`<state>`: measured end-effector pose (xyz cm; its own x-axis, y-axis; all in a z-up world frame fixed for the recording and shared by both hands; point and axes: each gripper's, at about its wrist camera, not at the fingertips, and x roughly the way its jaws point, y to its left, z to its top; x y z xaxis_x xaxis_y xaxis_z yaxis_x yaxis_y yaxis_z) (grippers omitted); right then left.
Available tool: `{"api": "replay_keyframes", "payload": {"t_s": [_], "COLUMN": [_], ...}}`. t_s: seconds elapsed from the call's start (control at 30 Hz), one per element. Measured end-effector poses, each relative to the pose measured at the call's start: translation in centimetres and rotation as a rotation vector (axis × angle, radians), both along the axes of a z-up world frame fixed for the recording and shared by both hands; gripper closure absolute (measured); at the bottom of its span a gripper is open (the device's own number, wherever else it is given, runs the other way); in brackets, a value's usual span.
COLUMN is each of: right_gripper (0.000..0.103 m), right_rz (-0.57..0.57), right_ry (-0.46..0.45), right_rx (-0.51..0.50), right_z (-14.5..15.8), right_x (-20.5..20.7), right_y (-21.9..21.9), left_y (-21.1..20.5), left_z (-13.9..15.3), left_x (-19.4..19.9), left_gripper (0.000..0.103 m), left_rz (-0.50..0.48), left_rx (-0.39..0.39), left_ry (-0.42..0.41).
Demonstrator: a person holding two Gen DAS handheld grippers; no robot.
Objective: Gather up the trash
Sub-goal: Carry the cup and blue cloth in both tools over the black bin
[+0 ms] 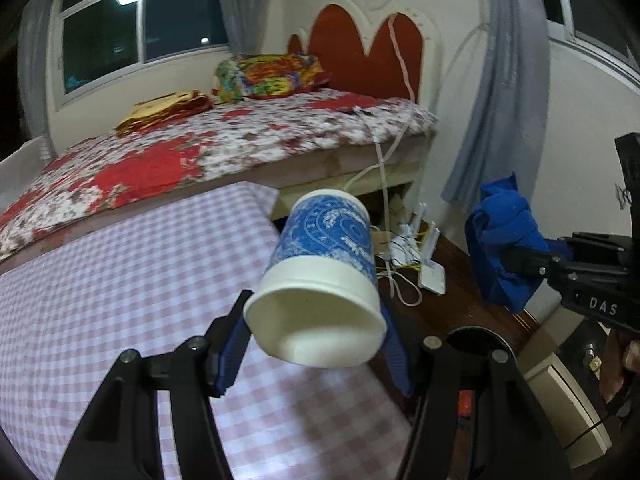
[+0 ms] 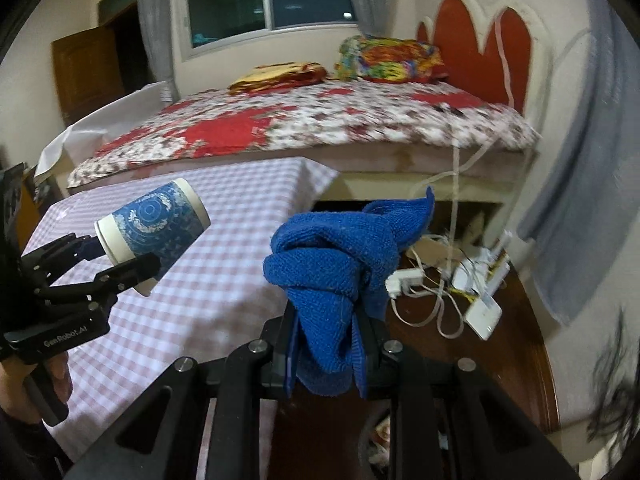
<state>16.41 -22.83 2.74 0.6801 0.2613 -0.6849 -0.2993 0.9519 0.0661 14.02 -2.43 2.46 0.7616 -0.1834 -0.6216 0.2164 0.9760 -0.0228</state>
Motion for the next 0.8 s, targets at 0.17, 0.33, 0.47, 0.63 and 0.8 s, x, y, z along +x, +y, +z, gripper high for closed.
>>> {"api": "replay_keyframes", "payload": {"t_s": [0.17,0.33,0.47,0.63,0.8], "right_gripper": [0.079,0.079,0.079,0.079,0.079], "right_rz": [-0.087,-0.151,-0.183,-0.212,-0.242], "right_ry": [0.025,0.064,0.085,0.110,0.163], "right_rx": [-0.002,0.000,-0.014,-0.031,-0.026], "right_z": [-1.3,-3.0,-4.5,-6.2,-8.9], "right_x": [-1.2,-2.6,-4.1,-5.6,-6.2], "right_y": [-4.6,-8.4,-10.6,-12.8,-15.1], "left_y": [-3.4,-6.9,-9.7,-13.0,-15.8], "left_z": [-0.4,-1.2,-2.2,-3.8,-5.9], "left_x": [-0.2,-0.7,-1.1,-1.2,-1.6], "left_gripper": [0.042,0.042,0.042,0.042,0.042], "left_rz": [-0.066,-0.135,-0.189,-0.257,-0.315], "left_rx": [0.010,0.018,0.029,0.046,0.057], "left_ry": [0.016,0.042,0.069,0.113,0.184]}}
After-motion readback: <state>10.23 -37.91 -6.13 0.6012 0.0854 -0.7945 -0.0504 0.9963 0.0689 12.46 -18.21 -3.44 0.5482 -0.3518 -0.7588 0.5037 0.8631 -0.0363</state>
